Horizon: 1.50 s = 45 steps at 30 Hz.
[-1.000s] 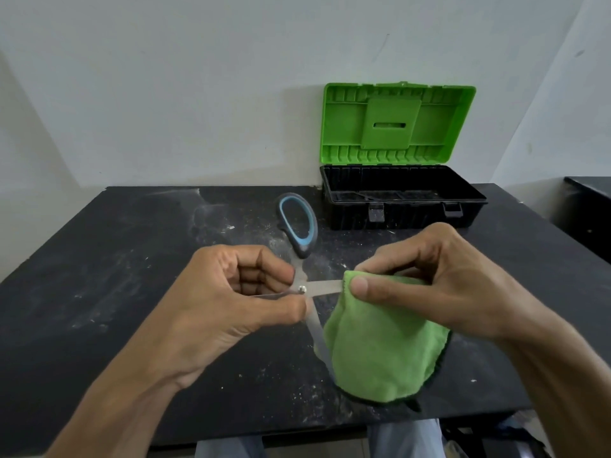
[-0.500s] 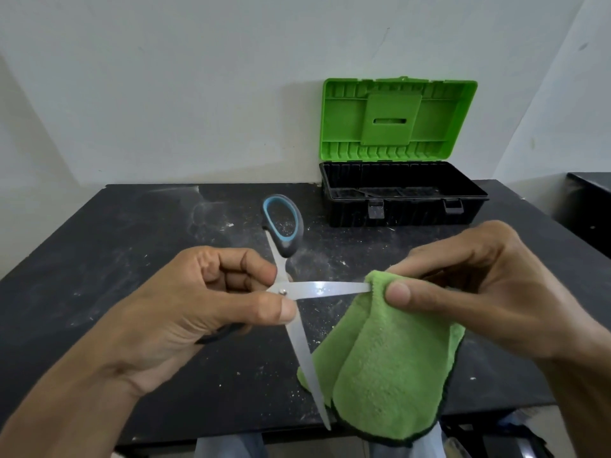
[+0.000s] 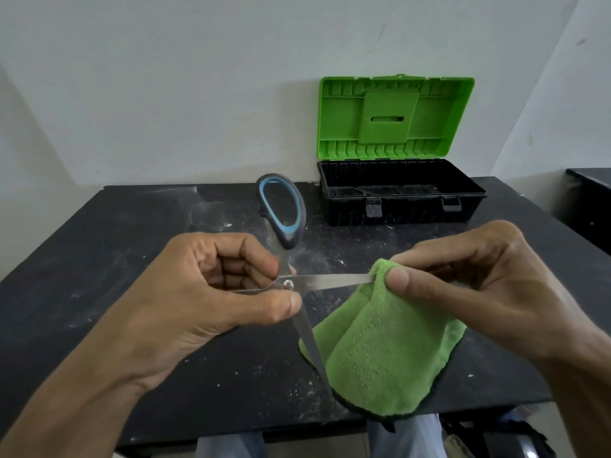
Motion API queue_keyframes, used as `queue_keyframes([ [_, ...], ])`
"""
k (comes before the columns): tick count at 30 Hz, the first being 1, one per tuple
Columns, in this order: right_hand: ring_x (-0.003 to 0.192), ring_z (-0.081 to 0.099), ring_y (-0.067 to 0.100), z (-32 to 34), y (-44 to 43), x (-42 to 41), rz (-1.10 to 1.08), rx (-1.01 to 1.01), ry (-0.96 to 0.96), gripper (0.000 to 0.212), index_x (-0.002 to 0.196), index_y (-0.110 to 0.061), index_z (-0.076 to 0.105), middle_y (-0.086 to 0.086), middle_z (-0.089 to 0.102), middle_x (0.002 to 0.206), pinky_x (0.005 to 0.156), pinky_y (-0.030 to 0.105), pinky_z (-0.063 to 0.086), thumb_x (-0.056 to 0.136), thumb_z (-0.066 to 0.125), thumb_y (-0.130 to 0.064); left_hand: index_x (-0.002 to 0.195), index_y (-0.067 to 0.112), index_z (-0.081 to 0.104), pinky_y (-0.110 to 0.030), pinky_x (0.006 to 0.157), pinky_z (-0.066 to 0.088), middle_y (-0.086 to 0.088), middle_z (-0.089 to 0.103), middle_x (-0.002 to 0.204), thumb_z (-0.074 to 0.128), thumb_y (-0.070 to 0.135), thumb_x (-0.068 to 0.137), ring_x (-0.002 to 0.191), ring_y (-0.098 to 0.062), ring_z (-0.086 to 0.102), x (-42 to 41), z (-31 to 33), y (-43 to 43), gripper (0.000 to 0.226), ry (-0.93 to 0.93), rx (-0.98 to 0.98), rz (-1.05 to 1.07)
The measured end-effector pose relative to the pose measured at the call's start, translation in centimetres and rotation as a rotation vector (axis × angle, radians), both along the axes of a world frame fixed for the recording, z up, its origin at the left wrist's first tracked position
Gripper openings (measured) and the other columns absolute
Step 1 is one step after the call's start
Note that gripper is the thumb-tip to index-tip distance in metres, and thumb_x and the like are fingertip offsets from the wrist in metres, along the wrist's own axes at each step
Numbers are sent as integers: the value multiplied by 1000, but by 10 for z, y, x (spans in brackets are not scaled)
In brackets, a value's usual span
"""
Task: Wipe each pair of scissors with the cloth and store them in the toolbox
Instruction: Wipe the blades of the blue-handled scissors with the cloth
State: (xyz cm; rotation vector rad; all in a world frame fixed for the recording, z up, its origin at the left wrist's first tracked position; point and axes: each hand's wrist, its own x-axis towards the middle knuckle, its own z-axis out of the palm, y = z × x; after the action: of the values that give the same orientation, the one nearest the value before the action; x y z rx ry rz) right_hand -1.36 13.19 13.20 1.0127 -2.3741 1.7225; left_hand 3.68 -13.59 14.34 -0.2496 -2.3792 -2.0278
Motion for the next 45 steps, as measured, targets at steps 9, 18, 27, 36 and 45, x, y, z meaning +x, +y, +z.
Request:
queue_keyframes([
  [9,78,82,28,2,-6,3,-2,-2,-135,15,84,-17,87,5,84,82,72,47,65,75,82,-28,64,17,73,-15,58,53,-2,67,64,91,24,41,59,-11,62,0,-5,0,30,-53,16,-12],
  [18,90,82,23,3,-7,-1,89,26,-191,20,99,-9,86,4,85,96,81,35,67,86,75,-20,63,18,72,-16,60,54,-1,67,63,91,20,42,59,-9,62,-4,-3,8,28,-48,40,-27],
  [27,87,79,37,-1,3,-6,45,74,-234,16,93,-13,87,10,84,91,81,44,63,84,77,-23,66,18,74,-16,58,53,-2,67,63,93,24,42,59,-10,60,0,-7,-1,31,-93,9,2],
  [36,82,79,23,-5,-9,-4,54,106,-279,21,94,-15,87,8,84,89,75,43,59,85,77,-32,64,17,74,-13,56,51,-4,69,64,93,11,46,58,-9,62,-6,-3,14,26,-102,-19,-12],
  [45,86,80,39,-5,5,-7,-13,82,-308,20,90,-14,87,12,84,88,83,58,61,82,77,-30,68,17,74,-15,57,52,0,66,64,92,24,43,58,-9,60,-9,-6,-7,31,-111,27,-11],
])
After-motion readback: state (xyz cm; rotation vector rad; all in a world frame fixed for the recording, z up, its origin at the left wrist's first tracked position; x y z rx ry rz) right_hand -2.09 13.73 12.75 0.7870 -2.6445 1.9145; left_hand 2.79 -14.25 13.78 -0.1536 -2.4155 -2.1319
